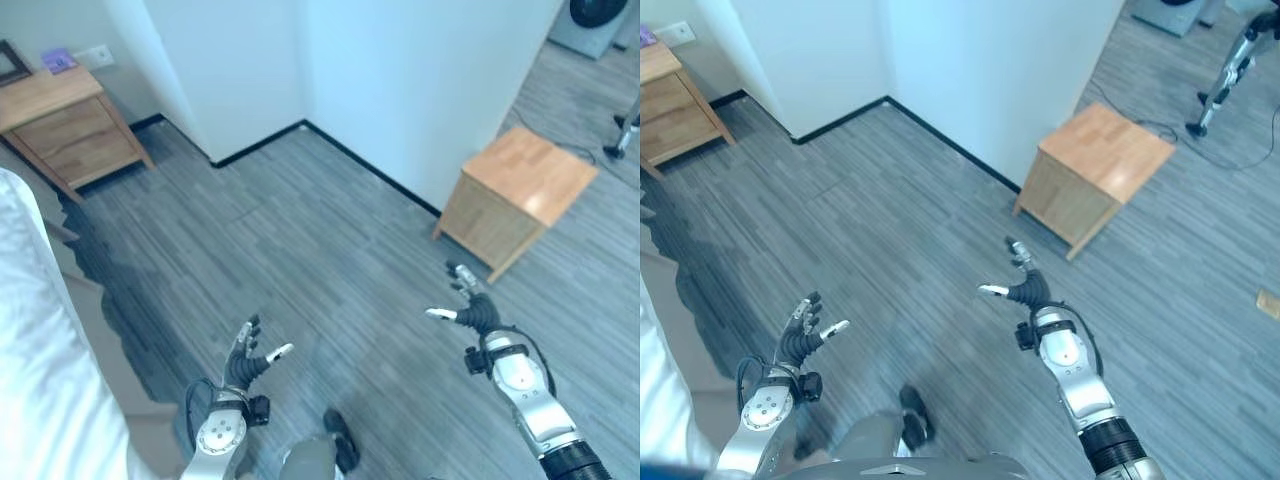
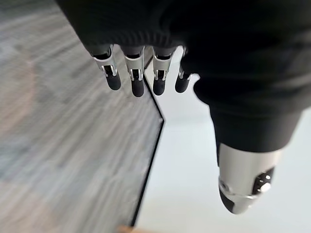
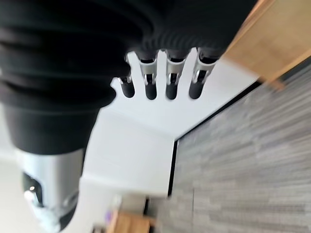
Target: Making the bed.
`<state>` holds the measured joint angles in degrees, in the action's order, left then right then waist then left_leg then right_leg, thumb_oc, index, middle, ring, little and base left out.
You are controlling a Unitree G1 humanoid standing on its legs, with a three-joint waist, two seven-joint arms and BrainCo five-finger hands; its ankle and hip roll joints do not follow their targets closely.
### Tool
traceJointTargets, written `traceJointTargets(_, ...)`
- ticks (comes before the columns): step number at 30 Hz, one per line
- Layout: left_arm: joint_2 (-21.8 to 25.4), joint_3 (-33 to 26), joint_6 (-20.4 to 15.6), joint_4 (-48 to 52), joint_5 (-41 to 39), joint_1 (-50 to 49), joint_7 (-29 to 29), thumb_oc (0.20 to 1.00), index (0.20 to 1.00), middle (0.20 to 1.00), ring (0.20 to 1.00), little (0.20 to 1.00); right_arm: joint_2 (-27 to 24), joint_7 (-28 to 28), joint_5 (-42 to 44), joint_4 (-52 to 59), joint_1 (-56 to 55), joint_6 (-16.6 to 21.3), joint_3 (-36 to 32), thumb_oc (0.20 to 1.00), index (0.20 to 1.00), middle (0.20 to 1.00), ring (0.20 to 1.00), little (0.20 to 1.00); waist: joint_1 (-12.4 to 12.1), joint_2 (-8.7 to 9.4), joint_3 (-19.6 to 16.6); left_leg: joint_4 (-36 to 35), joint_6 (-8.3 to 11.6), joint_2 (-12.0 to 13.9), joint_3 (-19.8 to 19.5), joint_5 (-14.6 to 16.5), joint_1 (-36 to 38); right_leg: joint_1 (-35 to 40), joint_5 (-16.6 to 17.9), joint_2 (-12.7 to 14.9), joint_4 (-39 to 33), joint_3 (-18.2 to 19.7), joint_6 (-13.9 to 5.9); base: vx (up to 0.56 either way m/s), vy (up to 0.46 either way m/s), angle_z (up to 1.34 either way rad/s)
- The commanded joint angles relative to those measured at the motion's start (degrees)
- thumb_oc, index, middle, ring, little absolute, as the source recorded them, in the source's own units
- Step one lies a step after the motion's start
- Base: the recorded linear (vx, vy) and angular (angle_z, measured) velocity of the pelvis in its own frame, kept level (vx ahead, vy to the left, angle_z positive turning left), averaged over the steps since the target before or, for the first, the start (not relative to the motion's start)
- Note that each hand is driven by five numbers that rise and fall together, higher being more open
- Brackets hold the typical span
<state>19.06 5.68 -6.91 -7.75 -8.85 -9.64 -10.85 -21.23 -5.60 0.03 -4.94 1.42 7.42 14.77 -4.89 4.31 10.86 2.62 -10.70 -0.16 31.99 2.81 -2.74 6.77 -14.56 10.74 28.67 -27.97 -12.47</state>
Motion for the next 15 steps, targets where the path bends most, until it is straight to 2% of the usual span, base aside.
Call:
traceJointTargets(1,5.30,0.17,-2.52,4.58,-0.47,0.15,-0.67,1.000,1.000,1.000,1.000,1.000,1.61,0.11,-1.11,2.83,3.83,2.80,-1.74,1.000,1.000,1.000,1.000,1.000,-0.53,0.00,1.22,-5.91,1.88,-0.79,-6.22,6.16,4.76,-3.25,16.25,-0.14,6.17,4.53,-2.53,0.40,0.091,1.01)
traceJointTargets(3,5.80,1.04,-2.29,4.78,0.13,1.56,-0.79,1.000,1.000,1.000,1.000,1.000,1.62,0.28,-0.75,3.41,3.61,2.93,-1.49,1.000,1.000,1.000,1.000,1.000,0.87,-1.25,2.00,-7.51,2.44,-0.23,-9.75,6.21,7.00,-7.85,14.17,-0.08,9.20,7.25,-2.07,0.36,0.021,1.26)
traceJointTargets(4,5.92,1.35,-2.37,4.69,0.04,2.20,-0.72,1.000,1.000,1.000,1.000,1.000,1.46,0.27,-0.39,3.70,3.64,2.96,-1.63,1.000,1.000,1.000,1.000,1.000,1.49,-1.55,2.30,-7.62,3.14,0.03,-11.49,6.09,7.24,-9.46,12.64,0.41,7.96,7.91,-1.54,0.26,-0.104,1.55)
traceJointTargets(5,6.13,1.50,-2.32,4.91,-0.02,2.39,-0.15,1.000,1.000,1.000,1.000,1.000,1.42,0.71,0.51,4.32,3.16,3.01,-1.96,1.000,1.000,1.000,1.000,1.000,2.30,-1.96,2.48,-7.62,4.10,0.85,-12.59,4.44,6.73,-10.08,12.36,0.46,4.15,7.04,0.39,0.27,-0.166,1.43)
traceJointTargets(7,6.33,2.08,-2.36,5.03,-0.45,2.33,0.74,1.000,1.000,1.000,1.000,1.000,1.21,1.27,2.07,5.43,1.99,3.33,-2.52,1.000,1.000,1.000,1.000,1.000,3.54,-2.35,2.70,-7.62,5.55,1.41,-16.19,4.44,7.16,-11.81,9.84,0.42,-0.97,8.43,2.40,0.33,-0.190,1.49)
traceJointTargets(8,6.17,2.40,-2.20,5.03,-0.57,2.29,1.15,1.000,1.000,1.000,1.000,1.000,1.09,1.43,2.46,5.82,1.33,3.23,-2.70,1.000,1.000,1.000,1.000,1.000,4.59,-2.49,2.92,-7.62,6.37,1.66,-18.68,4.67,7.83,-13.10,8.42,-0.94,-4.95,11.40,3.54,0.36,-0.205,1.55)
traceJointTargets(9,5.90,2.62,-2.19,4.85,-0.81,2.38,1.59,1.000,1.000,1.000,1.000,1.000,1.18,1.65,3.00,5.88,0.97,3.06,-2.90,1.000,1.000,1.000,1.000,1.000,5.08,-2.41,3.27,-7.62,7.06,1.68,-20.71,4.85,8.16,-14.28,7.99,-2.20,-8.48,14.29,3.83,0.32,-0.236,1.82)
traceJointTargets(10,5.71,2.80,-2.17,4.57,-0.84,2.52,1.99,1.000,1.000,1.000,1.000,1.000,1.19,1.52,3.36,5.78,0.63,3.06,-3.11,1.000,1.000,1.000,1.000,1.000,5.51,-2.36,3.54,-7.62,7.62,1.72,-22.73,4.90,8.36,-15.01,7.96,-3.55,-12.15,17.05,4.11,0.39,-0.330,1.74)
traceJointTargets(11,5.54,2.79,-1.95,3.84,-0.77,2.53,2.69,1.000,1.000,1.000,1.000,1.000,1.48,1.58,3.85,5.48,-0.24,2.96,-3.60,1.000,1.000,1.000,1.000,1.000,6.22,-2.18,3.98,-7.62,8.64,1.88,-26.60,5.07,8.55,-16.35,9.41,-5.10,-17.97,22.17,4.26,0.28,-0.255,1.64)
traceJointTargets(12,5.55,2.78,-1.94,3.85,-0.77,2.54,2.69,1.000,1.000,1.000,1.000,1.000,1.49,1.58,3.85,5.48,-0.22,2.96,-3.60,1.000,1.000,1.000,1.000,1.000,6.27,-2.17,3.90,-7.62,8.65,1.89,-26.64,4.92,8.37,-16.37,9.70,-5.10,-18.27,22.12,4.29,0.31,-0.258,1.62)
traceJointTargets(13,5.62,2.58,-1.90,3.36,-0.53,2.77,2.94,1.000,1.000,1.000,1.000,1.000,1.66,1.47,3.87,5.22,-0.40,3.03,-3.83,1.000,1.000,1.000,1.000,1.000,6.37,-2.07,4.13,-7.62,8.97,1.91,-28.52,5.30,8.76,-16.70,10.43,-5.40,-20.48,24.01,4.26,0.18,-0.178,1.54)
traceJointTargets(15,6.11,1.73,-2.01,2.98,-0.56,3.01,3.26,1.000,1.000,1.000,1.000,1.000,1.67,1.41,4.00,4.81,0.00,2.71,-4.11,1.000,1.000,1.000,1.000,1.000,6.11,-1.56,4.29,-7.62,9.54,2.04,-31.07,5.65,8.97,-17.41,12.77,-4.89,-24.18,24.86,4.19,0.22,-0.224,1.42)
